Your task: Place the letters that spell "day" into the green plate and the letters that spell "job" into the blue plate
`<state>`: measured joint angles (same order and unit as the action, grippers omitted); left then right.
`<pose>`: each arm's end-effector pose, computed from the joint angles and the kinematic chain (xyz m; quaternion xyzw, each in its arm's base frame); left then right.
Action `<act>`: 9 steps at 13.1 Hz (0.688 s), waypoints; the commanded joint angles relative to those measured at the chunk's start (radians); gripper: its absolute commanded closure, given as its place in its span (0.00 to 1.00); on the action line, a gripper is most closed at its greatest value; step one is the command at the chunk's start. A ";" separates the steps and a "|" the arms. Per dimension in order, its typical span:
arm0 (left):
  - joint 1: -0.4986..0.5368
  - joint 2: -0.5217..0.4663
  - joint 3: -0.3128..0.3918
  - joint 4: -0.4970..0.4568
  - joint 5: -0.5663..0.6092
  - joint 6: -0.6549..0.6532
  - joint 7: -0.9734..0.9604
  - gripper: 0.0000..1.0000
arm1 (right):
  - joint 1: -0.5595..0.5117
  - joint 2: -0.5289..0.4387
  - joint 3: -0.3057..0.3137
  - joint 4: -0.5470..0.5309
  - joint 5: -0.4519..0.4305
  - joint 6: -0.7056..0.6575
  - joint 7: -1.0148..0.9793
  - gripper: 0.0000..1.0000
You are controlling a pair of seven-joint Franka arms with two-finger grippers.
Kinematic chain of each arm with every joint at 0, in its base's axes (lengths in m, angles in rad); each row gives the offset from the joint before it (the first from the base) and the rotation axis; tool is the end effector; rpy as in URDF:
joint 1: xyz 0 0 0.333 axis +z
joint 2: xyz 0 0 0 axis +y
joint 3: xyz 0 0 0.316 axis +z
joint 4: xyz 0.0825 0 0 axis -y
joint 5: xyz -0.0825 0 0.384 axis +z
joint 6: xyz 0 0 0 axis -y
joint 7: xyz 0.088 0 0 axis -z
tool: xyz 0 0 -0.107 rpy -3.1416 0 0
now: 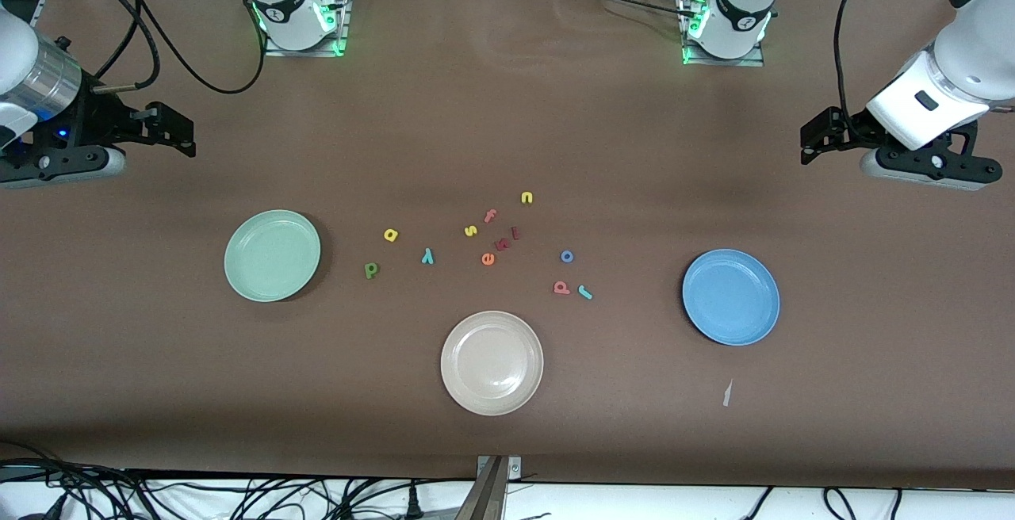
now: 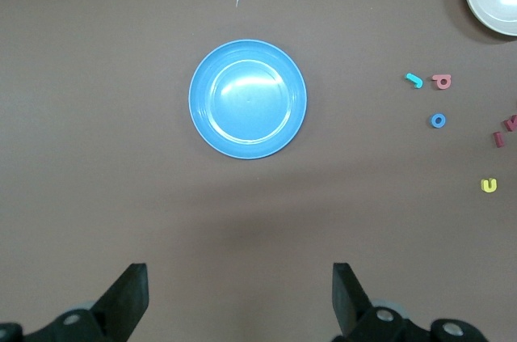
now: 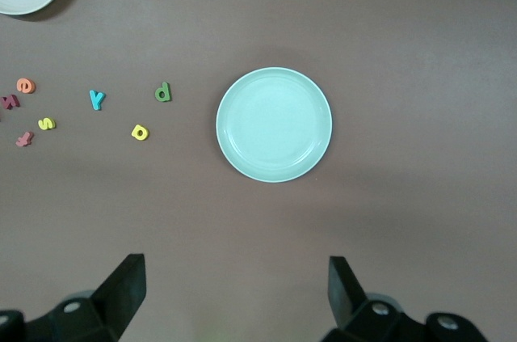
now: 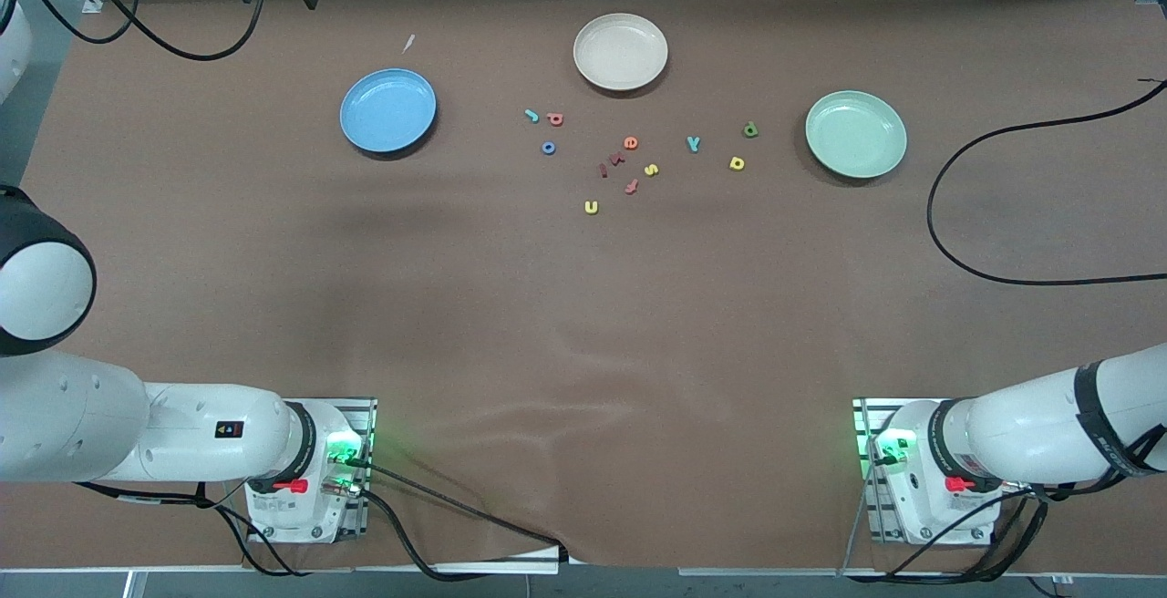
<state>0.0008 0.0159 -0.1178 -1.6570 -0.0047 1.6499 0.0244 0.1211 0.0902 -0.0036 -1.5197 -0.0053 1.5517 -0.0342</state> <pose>0.5596 -0.0658 0.5816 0.9974 -0.0704 -0.0116 0.0027 0.5753 0.0674 0.5958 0.9967 0.0758 -0.0290 0.0040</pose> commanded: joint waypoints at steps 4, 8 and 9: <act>-0.001 -0.013 0.001 0.002 0.018 -0.024 0.008 0.00 | -0.004 0.010 0.010 0.032 -0.001 -0.025 0.002 0.00; -0.001 -0.013 0.001 0.002 0.018 -0.024 0.008 0.00 | -0.004 0.010 0.010 0.030 -0.001 -0.025 0.005 0.00; -0.001 -0.013 0.001 0.002 0.018 -0.024 0.008 0.00 | -0.004 0.010 0.010 0.030 -0.001 -0.025 0.002 0.00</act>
<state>0.0008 0.0159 -0.1178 -1.6570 -0.0047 1.6430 0.0244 0.1211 0.0902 -0.0013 -1.5197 -0.0053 1.5511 -0.0341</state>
